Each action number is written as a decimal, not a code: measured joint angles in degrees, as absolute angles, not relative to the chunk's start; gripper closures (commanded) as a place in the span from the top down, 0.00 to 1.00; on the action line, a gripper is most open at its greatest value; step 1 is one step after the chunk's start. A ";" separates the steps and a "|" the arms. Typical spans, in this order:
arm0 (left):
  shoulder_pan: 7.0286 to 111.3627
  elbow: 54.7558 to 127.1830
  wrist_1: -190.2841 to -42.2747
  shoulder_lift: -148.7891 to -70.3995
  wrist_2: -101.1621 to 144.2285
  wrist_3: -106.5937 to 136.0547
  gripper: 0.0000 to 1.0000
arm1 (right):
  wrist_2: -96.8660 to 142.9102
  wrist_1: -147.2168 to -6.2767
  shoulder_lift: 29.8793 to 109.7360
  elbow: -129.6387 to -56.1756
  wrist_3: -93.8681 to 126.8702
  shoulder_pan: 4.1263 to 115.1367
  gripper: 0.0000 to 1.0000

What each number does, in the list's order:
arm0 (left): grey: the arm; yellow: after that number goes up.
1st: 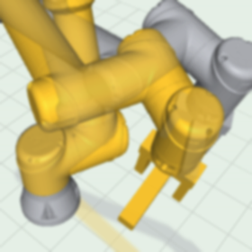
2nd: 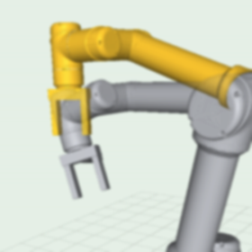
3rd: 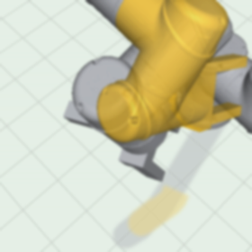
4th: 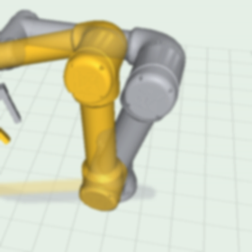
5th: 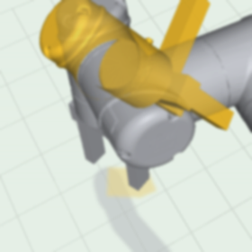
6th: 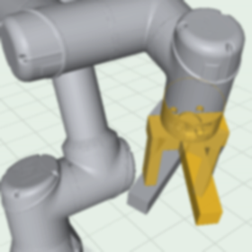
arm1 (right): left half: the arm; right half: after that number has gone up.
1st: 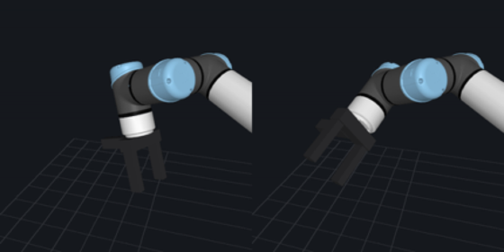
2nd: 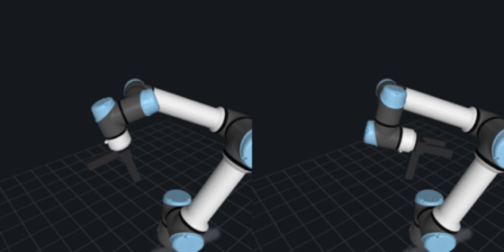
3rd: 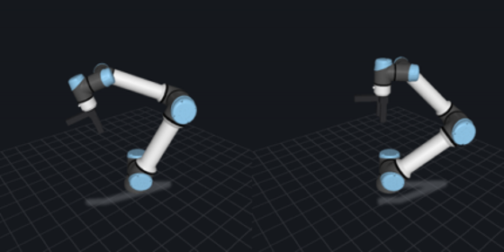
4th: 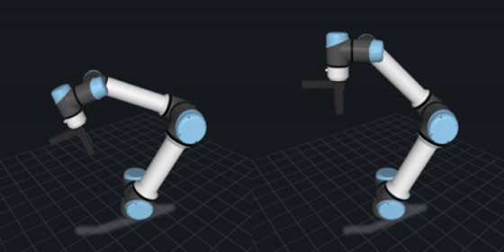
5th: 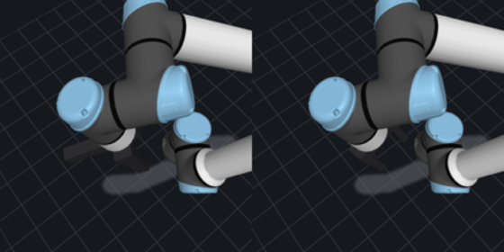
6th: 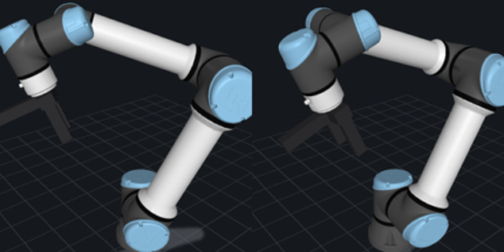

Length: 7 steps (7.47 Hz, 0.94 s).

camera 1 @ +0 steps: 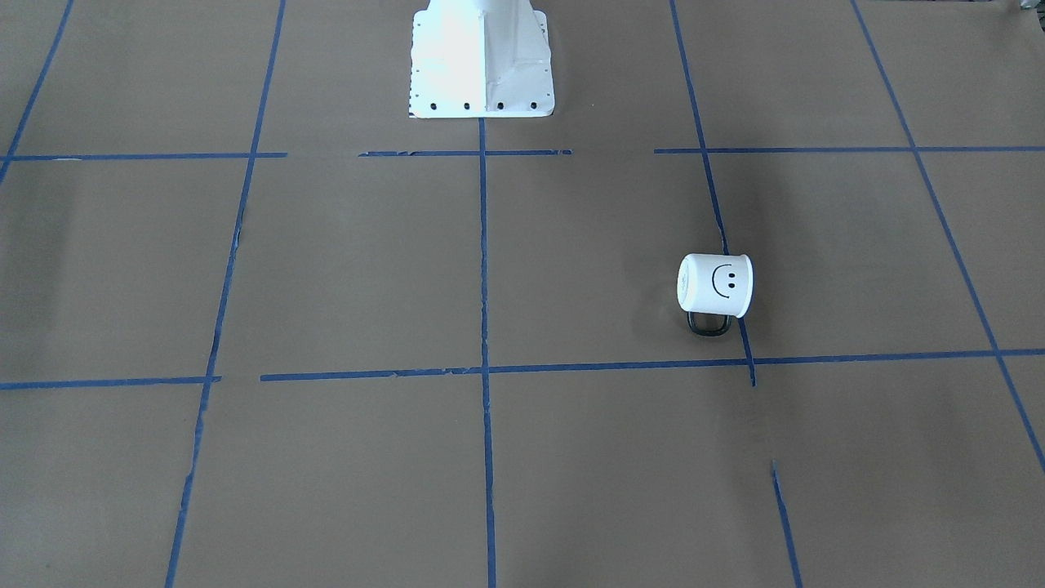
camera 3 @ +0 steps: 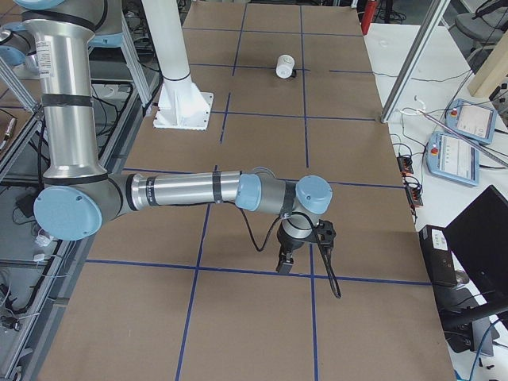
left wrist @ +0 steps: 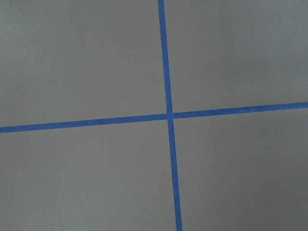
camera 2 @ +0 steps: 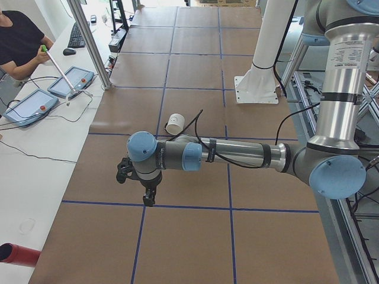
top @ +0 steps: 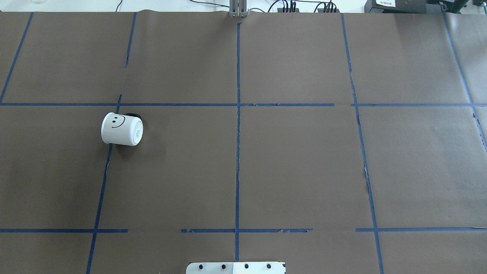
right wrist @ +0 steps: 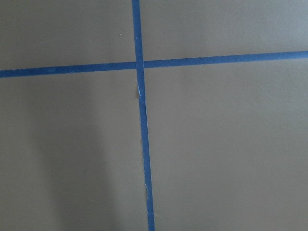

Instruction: Flip mug

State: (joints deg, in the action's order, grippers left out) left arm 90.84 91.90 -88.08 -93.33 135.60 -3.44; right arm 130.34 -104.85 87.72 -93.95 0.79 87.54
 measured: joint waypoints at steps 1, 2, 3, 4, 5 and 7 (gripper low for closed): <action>91.04 92.42 -88.05 -93.17 135.61 -3.70 1.00 | 130.34 -104.85 87.71 -93.95 0.79 87.54 1.00; 91.27 92.99 -88.01 -93.08 135.58 -4.20 1.00 | 130.34 -104.85 87.71 -93.96 0.79 87.54 1.00; 91.35 93.24 -88.05 -93.50 135.50 -4.35 1.00 | 130.34 -104.85 87.71 -93.96 0.79 87.54 1.00; 91.32 93.24 -88.41 -94.49 135.52 -4.24 1.00 | 130.34 -104.85 87.71 -93.96 0.79 87.54 1.00; 91.21 93.04 -89.42 -96.13 135.59 -4.14 1.00 | 130.34 -104.85 87.71 -93.96 0.79 87.54 1.00; 89.29 92.75 -96.75 -98.49 135.85 -3.17 1.00 | 130.34 -104.85 87.72 -93.95 0.79 87.54 1.00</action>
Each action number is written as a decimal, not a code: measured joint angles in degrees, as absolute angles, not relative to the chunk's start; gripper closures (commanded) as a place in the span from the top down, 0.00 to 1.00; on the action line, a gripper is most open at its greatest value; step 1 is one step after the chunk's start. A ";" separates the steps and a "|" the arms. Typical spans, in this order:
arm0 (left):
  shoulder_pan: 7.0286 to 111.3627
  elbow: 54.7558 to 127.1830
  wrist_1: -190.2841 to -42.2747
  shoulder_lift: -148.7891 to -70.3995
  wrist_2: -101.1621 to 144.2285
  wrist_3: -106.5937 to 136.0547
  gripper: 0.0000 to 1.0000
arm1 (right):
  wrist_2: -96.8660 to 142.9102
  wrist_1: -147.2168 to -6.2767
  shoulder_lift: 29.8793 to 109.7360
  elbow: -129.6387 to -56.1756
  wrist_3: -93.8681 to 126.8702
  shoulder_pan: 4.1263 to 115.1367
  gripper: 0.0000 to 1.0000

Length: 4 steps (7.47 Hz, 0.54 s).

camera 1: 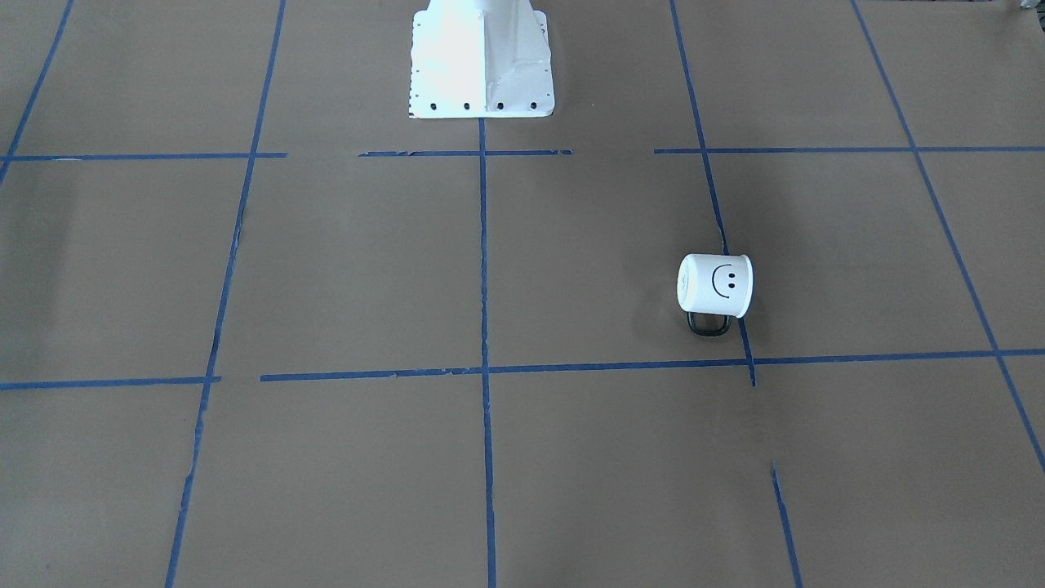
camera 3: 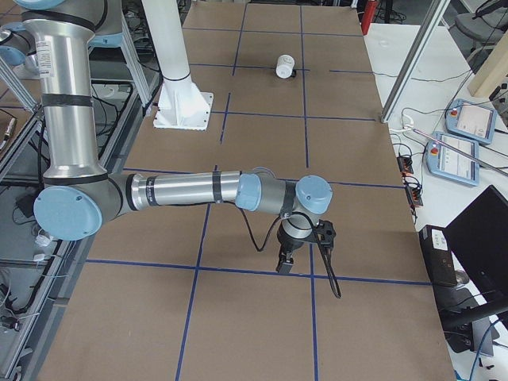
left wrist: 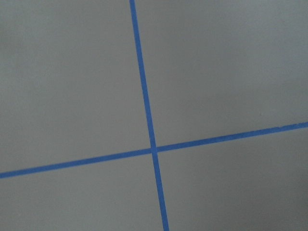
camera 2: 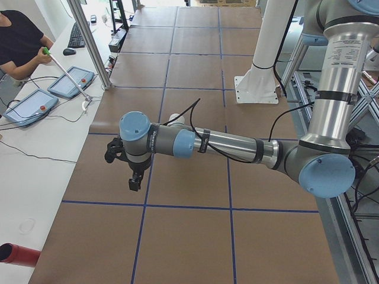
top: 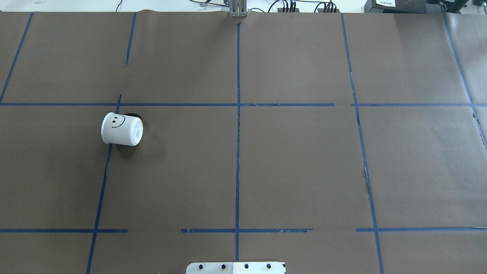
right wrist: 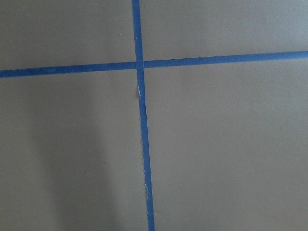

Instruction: Flip mug

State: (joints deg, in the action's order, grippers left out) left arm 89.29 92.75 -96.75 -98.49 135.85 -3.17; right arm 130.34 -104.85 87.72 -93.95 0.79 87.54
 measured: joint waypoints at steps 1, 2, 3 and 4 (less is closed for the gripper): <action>86.47 92.77 -102.61 -98.71 136.01 0.64 1.00 | 130.34 -104.85 87.71 -93.96 0.79 87.54 1.00; 81.48 92.43 -110.64 -98.84 136.00 8.28 1.00 | 130.34 -104.85 87.71 -93.96 0.79 87.54 1.00; 75.59 90.97 -120.42 -98.97 135.78 17.95 1.00 | 130.34 -104.85 87.71 -93.95 0.79 87.54 1.00; 70.89 88.23 -130.63 -99.14 135.60 27.41 1.00 | 130.34 -104.85 87.71 -93.96 0.79 87.54 1.00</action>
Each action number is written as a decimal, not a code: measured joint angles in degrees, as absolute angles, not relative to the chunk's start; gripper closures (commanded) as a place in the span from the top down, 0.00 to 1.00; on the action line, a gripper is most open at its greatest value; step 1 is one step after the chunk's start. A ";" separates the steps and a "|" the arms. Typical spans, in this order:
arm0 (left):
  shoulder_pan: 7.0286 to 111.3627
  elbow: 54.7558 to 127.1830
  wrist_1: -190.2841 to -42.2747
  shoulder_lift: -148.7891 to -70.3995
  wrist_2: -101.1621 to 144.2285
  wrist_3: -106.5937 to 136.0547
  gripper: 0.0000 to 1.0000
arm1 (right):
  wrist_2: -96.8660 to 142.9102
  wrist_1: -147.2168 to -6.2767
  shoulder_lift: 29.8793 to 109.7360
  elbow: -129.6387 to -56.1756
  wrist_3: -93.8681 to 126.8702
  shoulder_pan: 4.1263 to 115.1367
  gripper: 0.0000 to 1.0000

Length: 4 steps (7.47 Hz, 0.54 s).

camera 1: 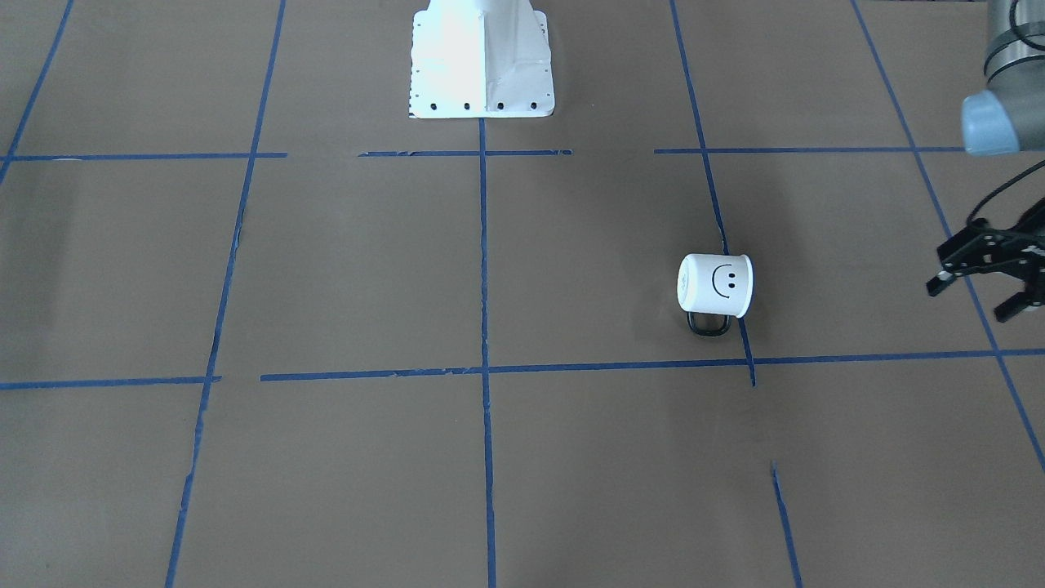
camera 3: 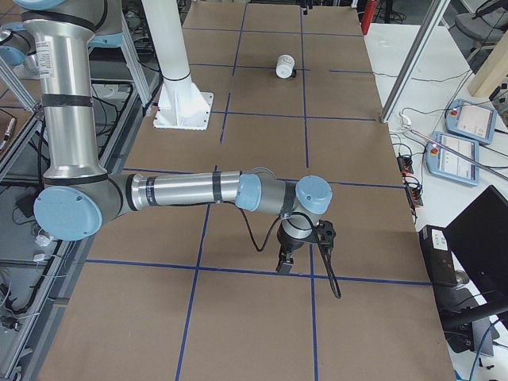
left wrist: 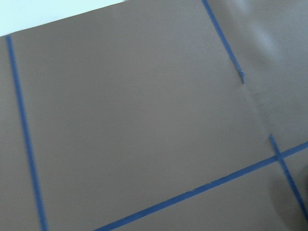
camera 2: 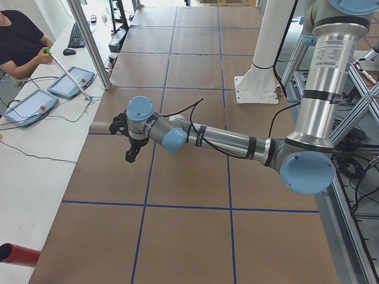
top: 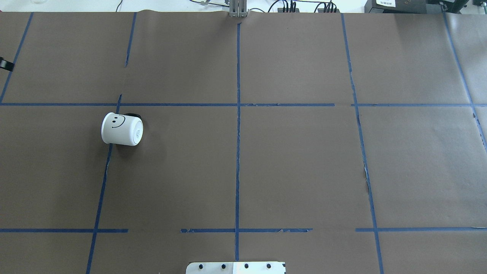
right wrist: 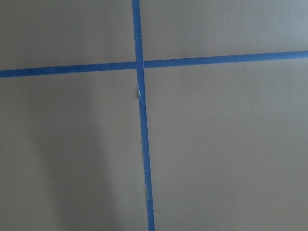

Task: Flip mug
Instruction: 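Reach the left gripper toward the open end of the sideways white mug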

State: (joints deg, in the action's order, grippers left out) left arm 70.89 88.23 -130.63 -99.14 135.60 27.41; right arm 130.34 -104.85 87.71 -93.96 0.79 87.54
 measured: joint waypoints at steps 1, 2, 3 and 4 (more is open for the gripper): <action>68.31 85.23 -139.25 -99.22 135.57 34.12 1.00 | 130.34 -104.85 87.71 -93.96 0.79 87.54 1.00; 66.94 82.63 -144.95 -99.32 135.75 37.77 1.00 | 130.34 -104.85 87.71 -93.96 0.79 87.54 1.00; 65.89 80.89 -148.41 -99.49 136.43 41.75 1.00 | 130.34 -104.85 87.71 -93.96 0.79 87.54 1.00; 64.75 80.08 -151.79 -99.59 137.18 48.11 1.00 | 130.34 -104.85 87.71 -93.96 0.79 87.54 1.00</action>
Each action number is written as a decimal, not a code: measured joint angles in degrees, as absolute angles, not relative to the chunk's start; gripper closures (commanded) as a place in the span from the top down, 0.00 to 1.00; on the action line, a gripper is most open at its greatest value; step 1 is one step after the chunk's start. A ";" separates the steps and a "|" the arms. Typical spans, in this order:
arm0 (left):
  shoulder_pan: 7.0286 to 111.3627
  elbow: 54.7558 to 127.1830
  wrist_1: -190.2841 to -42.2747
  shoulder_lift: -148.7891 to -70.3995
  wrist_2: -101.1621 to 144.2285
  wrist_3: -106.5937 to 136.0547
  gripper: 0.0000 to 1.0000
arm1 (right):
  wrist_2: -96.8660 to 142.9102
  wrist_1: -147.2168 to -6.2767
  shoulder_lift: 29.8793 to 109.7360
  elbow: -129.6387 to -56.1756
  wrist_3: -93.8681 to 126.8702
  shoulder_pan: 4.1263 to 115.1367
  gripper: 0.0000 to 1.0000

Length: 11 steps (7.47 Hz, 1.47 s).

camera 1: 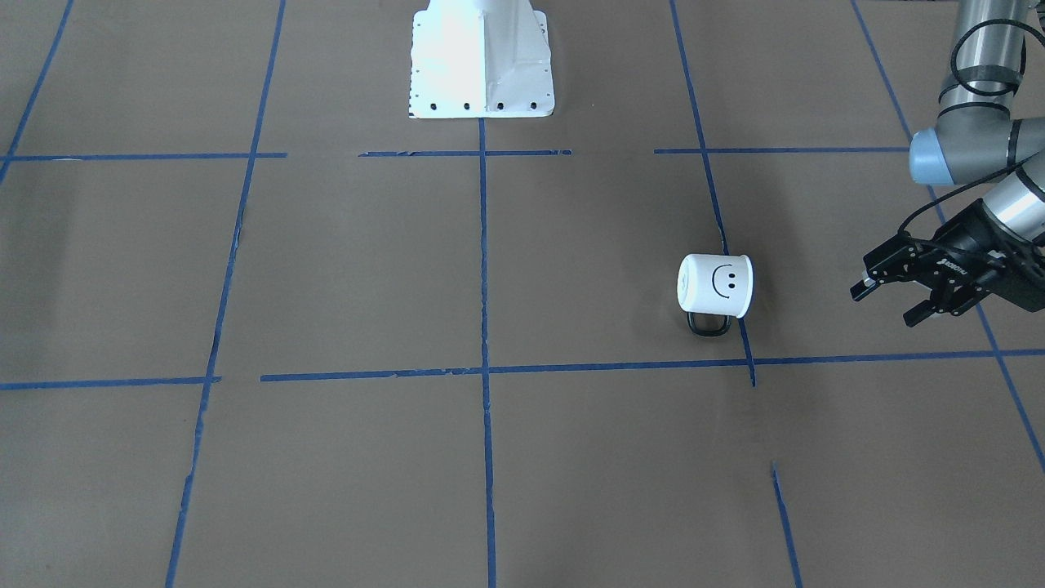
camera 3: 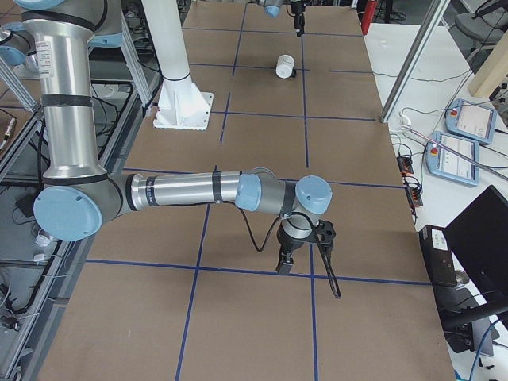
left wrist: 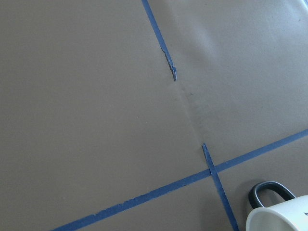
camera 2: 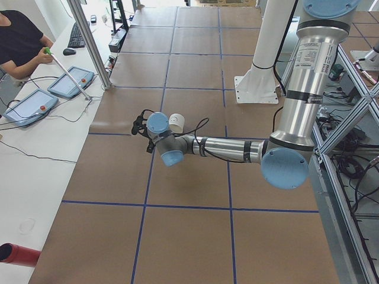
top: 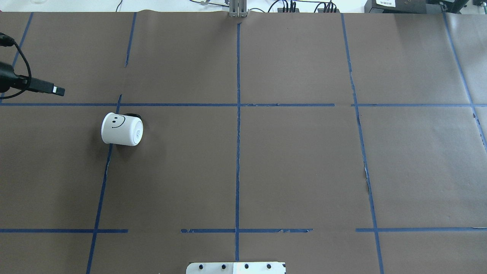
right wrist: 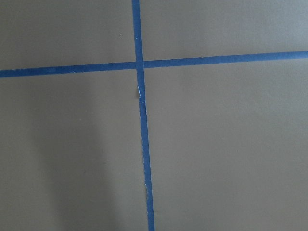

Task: Flip mug
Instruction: 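Reach the left gripper toward the open end of the sideways white mug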

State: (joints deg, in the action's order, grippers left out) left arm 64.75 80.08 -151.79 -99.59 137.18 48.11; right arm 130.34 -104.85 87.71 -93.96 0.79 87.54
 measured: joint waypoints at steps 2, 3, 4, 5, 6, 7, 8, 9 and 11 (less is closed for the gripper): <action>62.32 79.25 -159.51 -99.65 137.76 63.94 1.00 | 130.34 -104.85 87.71 -93.95 0.79 87.54 1.00; 61.30 79.07 -162.73 -99.66 137.85 71.07 1.00 | 130.34 -104.85 87.71 -93.96 0.79 87.54 1.00; 60.30 78.72 -166.08 -99.73 137.81 77.43 1.00 | 130.34 -104.85 87.71 -93.96 0.79 87.54 1.00; 59.21 77.63 -170.31 -99.86 137.50 83.15 1.00 | 130.34 -104.85 87.71 -93.96 0.79 87.54 1.00; 57.97 76.18 -174.59 -100.14 136.45 87.38 1.00 | 130.34 -104.85 87.71 -93.96 0.79 87.54 1.00; 56.51 75.22 -177.43 -100.65 134.46 90.18 1.00 | 130.34 -104.85 87.71 -93.96 0.79 87.54 1.00; 54.98 74.84 -178.61 -101.34 132.36 91.47 1.00 | 130.34 -104.85 87.72 -93.96 0.79 87.54 1.00; 53.39 74.67 -179.31 -101.95 130.67 91.99 1.00 | 130.34 -104.85 87.71 -93.96 0.79 87.54 1.00; 51.14 74.17 -180.00 -103.02 128.80 92.18 1.00 | 130.34 -104.85 87.71 -93.96 0.79 87.54 1.00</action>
